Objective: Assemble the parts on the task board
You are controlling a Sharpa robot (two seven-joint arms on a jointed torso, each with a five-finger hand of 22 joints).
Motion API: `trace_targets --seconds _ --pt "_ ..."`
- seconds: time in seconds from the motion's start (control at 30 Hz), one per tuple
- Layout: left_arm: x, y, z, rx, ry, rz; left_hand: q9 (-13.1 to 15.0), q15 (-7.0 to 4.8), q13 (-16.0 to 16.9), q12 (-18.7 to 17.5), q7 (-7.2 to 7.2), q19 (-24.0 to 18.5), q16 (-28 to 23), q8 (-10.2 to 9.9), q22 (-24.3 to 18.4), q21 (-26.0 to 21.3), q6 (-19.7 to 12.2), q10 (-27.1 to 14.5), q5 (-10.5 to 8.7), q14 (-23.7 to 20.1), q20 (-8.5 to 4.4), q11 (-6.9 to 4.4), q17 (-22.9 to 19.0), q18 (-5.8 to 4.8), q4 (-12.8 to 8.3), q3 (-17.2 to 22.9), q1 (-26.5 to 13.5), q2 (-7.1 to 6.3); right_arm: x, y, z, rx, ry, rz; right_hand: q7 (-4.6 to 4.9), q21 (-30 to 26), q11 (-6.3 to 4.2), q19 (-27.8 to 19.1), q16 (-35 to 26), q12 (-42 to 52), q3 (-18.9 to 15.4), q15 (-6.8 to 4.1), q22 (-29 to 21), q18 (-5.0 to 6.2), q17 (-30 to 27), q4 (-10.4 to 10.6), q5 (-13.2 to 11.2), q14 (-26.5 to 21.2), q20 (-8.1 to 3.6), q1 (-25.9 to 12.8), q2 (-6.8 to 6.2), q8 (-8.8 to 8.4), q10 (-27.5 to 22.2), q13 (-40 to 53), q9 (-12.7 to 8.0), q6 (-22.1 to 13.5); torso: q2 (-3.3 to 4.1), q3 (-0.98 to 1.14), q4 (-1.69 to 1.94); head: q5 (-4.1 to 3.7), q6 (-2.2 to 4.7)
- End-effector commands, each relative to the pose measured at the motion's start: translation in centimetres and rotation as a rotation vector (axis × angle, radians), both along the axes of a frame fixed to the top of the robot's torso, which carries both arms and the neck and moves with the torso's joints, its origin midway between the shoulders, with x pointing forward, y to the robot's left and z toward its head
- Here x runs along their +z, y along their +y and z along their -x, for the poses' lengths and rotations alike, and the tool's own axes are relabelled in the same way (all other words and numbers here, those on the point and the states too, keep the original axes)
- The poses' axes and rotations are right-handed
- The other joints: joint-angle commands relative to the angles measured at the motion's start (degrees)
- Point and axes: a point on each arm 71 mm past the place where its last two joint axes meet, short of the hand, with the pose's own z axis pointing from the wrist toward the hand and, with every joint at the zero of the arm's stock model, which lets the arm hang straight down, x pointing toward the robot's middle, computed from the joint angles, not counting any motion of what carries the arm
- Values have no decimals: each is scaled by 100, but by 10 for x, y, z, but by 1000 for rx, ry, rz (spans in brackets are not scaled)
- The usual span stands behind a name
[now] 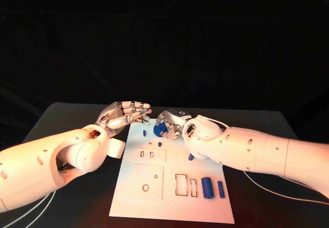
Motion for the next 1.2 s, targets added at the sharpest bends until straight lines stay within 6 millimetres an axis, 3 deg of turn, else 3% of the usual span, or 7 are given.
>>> trace_targets --seconds 0.03,0.47,0.63,0.83,0.93,1.03,1.2 --pt "1 -3 0 -22 -5 7 9 31 6 -31 106 -57 -18 -18 9 38 -43 -12 -28 3 0 8 8 42 -9 -14 -10 65 -3 4 1 17 6 24 29 12 -8 6 13 31 37 -53 378 -60 1194 2 -13 526 -15 -56 14 363 42 5 182 82 0 4 -13 12 -14" --pt "1 -3 0 -22 -4 6 9 31 6 -31 106 -57 -18 -18 9 38 -43 -12 -28 3 0 8 8 42 -9 -14 -10 65 -10 4 -4 -22 10 54 45 -31 4 -24 6 -11 42 -44 338 -49 1177 -4 -12 522 -10 -127 -4 338 -3 -40 173 19 -5 14 -21 -3 0" --pt "1 -3 0 -23 -3 6 9 31 6 -31 106 -57 -18 -18 9 38 -43 -12 -28 3 0 8 8 42 -9 -14 -10 65 -9 4 -4 -32 5 43 133 -65 75 -42 0 -106 75 10 318 -45 1163 -27 -158 518 27 -226 -36 172 -99 -143 101 -252 -3 17 -21 -10 -1" --pt "1 -3 0 -23 -2 5 10 33 7 -32 106 -73 -25 -18 15 46 -45 -14 -28 -4 4 8 11 42 -6 -16 -16 64 -8 4 -4 -33 4 28 196 -101 134 -62 -5 -173 68 62 292 -37 1150 -28 -159 515 75 -326 -83 53 -170 -218 48 -385 -1 18 -15 -17 0" --pt "1 -2 0 -22 -2 5 10 33 7 -32 106 -73 -25 -18 15 46 -45 -14 -28 -4 4 8 11 42 -6 -16 -16 64 -8 4 -3 -28 9 20 247 -132 183 -79 -8 -229 -12 106 273 -31 1143 -13 -102 512 114 -417 -137 -98 -232 -282 -12 -573 -3 17 -21 -17 -5" --pt "1 -2 0 -21 -2 5 10 33 7 -32 106 -73 -25 -18 15 46 -45 -14 -28 -4 4 8 11 42 -6 -16 -16 64 -9 4 -3 -23 20 14 291 -157 232 -90 -6 -290 -215 152 261 -26 1144 87 -142 511 161 -565 -157 -288 -306 -355 -77 -775 -3 17 -25 -15 -1" --pt "1 -2 0 -18 -2 4 11 34 7 -34 106 -82 -29 -20 18 50 -49 -18 -28 -7 6 9 13 43 -3 -17 -20 65 -10 1 -4 -23 41 12 294 -178 246 -83 -1 -284 -778 170 268 -21 1155 515 -90 513 192 -967 -48 -413 -314 -348 -98 -704 -6 15 -13 -22 -7"
